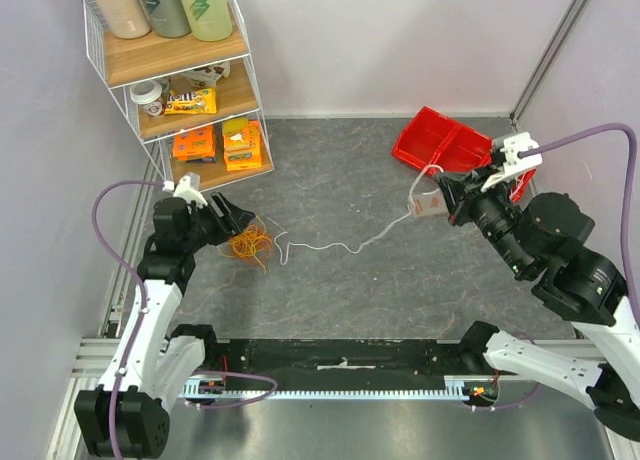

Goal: Untangle the cables

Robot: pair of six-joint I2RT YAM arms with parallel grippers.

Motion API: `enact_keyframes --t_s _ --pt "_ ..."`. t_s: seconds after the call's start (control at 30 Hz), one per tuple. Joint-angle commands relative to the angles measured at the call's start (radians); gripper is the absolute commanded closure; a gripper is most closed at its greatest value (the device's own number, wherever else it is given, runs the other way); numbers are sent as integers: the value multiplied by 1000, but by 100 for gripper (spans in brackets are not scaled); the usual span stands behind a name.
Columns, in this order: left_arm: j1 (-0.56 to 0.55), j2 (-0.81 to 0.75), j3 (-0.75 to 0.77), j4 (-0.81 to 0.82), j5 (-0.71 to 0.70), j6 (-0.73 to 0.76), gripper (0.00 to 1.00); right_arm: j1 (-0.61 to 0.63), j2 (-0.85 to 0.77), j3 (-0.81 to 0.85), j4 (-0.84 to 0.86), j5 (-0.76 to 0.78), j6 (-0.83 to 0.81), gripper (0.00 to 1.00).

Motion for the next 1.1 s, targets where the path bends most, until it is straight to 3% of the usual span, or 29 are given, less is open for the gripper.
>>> enact_keyframes --t_s 0.0,0.1,0.2,0.43,0.6,0.73,0.87,1.07 --pt "1 -15 93 50 124 57 28 1 -84 12 -93 197 -24 100" --pt "-5 45 121 168 291 -27 17 1 -86 -5 -63 221 -36 100" --pt "-46 164 164 329 405 -158 9 1 -22 -57 -3 147 -12 100" --pt "-148 294 345 337 358 -173 9 3 112 -348 325 -222 206 100" --pt "-146 340 440 327 315 -147 11 3 380 -421 514 -451 295 100" --pt "-140 363 518 203 220 -19 13 1 511 -393 516 -425 295 100" --pt "-140 332 443 210 147 63 14 1 647 -365 465 -471 268 100" --pt "-117 327 403 233 203 51 16 1 770 -290 364 -329 186 95"
